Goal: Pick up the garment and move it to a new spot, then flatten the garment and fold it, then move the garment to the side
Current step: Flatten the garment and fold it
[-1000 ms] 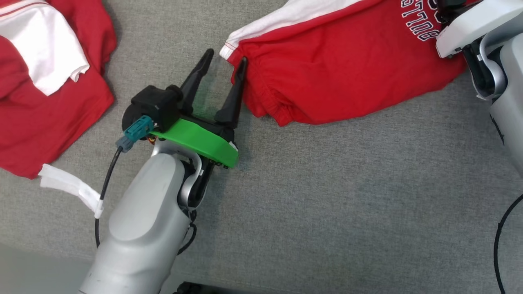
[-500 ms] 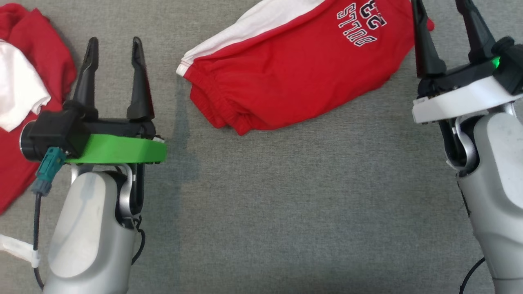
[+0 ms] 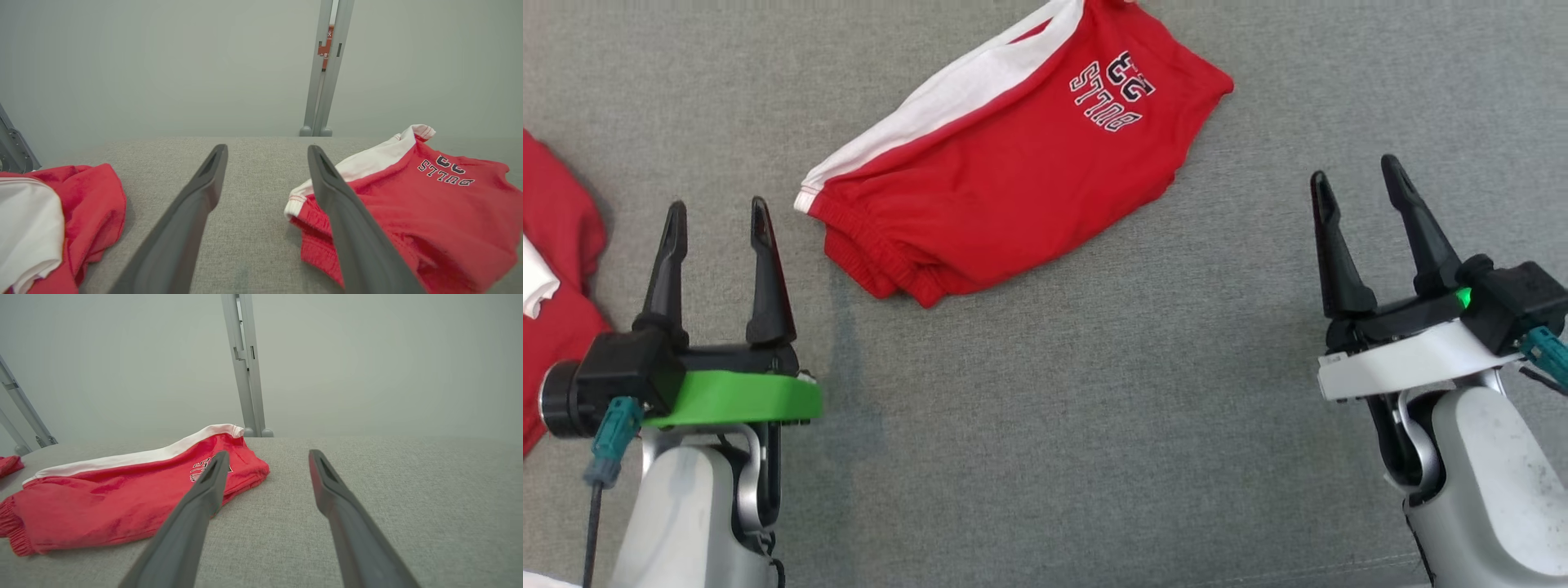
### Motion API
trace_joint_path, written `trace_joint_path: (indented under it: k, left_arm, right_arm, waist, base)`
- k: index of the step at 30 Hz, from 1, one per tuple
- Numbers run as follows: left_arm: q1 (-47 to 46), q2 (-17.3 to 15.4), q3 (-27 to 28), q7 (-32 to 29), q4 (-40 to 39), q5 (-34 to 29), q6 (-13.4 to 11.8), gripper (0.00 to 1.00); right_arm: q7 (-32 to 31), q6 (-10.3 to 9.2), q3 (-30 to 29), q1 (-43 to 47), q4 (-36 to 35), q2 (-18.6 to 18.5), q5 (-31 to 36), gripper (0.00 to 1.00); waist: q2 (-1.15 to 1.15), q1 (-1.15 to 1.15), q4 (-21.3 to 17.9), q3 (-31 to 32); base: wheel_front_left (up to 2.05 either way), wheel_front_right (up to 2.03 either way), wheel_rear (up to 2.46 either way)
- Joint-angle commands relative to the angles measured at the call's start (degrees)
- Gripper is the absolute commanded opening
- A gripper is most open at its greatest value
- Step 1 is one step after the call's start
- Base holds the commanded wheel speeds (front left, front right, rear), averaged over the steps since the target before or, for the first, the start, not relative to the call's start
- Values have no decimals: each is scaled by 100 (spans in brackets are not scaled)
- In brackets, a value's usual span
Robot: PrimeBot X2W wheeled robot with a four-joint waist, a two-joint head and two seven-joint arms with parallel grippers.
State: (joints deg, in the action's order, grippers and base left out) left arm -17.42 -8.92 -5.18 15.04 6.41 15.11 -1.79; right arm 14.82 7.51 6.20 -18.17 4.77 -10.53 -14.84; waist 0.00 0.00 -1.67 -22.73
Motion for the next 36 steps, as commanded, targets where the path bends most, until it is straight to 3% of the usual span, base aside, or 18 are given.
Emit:
trace_joint_path:
  k: [1, 10, 21, 31, 36]
  left_arm:
    - [197, 14, 32, 17, -9, -29, -35, 100]
    - [810, 153, 43, 17, -17, -12, -91, 100]
    - [911, 207, 43, 17, -89, -75, -117, 100]
    - [791, 232, 52, 17, -176, -118, -73, 100]
    - [509, 292, -18, 17, -347, -131, 7, 100]
  right_arm:
    - [29, -4, -22, 194, -37, 24, 26, 100]
    - [-45, -4, -61, 666, -198, 28, 24, 100]
    - [-212, -4, -131, 819, -362, -62, 16, 100]
    - [-293, -4, -158, 718, -344, -107, -17, 100]
    - [-411, -4, -203, 406, -265, -256, -68, 100]
  waist:
    - [0, 0, -243, 326]
    - [0, 0, -261, 694]
    - [0, 0, -185, 770]
    - [0, 0, -157, 634]
    - [0, 0, 68, 229]
  base:
    - [0, 0, 0]
    - [0, 0, 0]
    - [0, 0, 0]
    - [0, 0, 0]
    - [0, 0, 0]
